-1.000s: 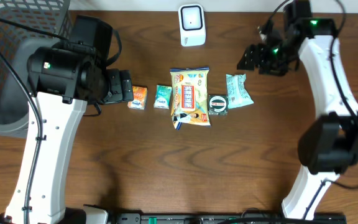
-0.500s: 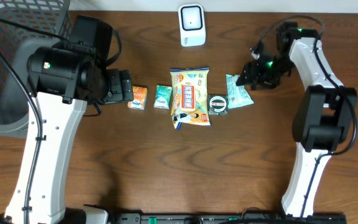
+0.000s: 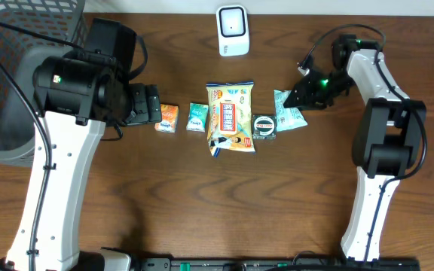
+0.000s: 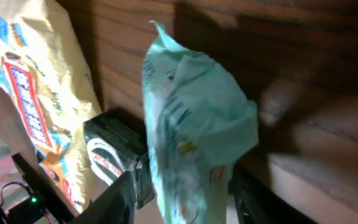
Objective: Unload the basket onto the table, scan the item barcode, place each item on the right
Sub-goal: 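Lift the light-green pack and carry it toward the scanner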
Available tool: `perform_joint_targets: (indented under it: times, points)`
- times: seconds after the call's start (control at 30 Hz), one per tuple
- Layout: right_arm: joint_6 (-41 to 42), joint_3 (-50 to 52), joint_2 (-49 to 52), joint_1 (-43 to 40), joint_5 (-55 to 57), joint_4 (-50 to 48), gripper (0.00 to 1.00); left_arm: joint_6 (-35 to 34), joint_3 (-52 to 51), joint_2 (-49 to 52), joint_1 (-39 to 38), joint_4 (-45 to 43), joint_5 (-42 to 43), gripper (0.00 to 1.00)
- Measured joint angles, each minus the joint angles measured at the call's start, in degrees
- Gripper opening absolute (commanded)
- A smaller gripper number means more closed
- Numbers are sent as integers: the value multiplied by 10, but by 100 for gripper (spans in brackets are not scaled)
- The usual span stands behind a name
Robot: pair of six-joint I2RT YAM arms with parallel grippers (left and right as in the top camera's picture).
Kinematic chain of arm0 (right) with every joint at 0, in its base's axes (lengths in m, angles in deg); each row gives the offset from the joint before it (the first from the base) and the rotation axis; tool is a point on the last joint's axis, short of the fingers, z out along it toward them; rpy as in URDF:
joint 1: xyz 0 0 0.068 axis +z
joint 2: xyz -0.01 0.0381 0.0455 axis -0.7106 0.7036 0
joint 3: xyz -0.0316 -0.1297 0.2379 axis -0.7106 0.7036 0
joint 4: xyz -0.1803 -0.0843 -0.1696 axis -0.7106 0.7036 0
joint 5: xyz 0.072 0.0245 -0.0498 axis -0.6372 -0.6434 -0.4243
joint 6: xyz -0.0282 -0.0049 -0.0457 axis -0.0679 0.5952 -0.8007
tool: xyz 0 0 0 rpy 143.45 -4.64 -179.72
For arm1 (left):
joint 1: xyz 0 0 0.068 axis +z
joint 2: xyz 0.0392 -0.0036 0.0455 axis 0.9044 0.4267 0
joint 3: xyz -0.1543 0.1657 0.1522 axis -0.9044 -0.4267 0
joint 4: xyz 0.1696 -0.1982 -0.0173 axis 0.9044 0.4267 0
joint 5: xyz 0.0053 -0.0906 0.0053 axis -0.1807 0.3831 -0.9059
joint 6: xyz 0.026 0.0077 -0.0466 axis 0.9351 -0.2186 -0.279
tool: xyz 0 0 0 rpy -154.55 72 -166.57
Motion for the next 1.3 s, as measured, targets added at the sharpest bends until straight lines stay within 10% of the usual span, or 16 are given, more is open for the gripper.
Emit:
perform_joint_targets:
  times: [0.3,0.77,1.3]
  points:
    - [-10,0,26,4,-21,5,1,0,0,0,0,0,0,98]
    - [-11,-4,12,8,-182,38,1,0,0,0,0,0,0,98]
    - [-12,-17,-272,68,-265,1,1,0,0,0,0,0,0,98]
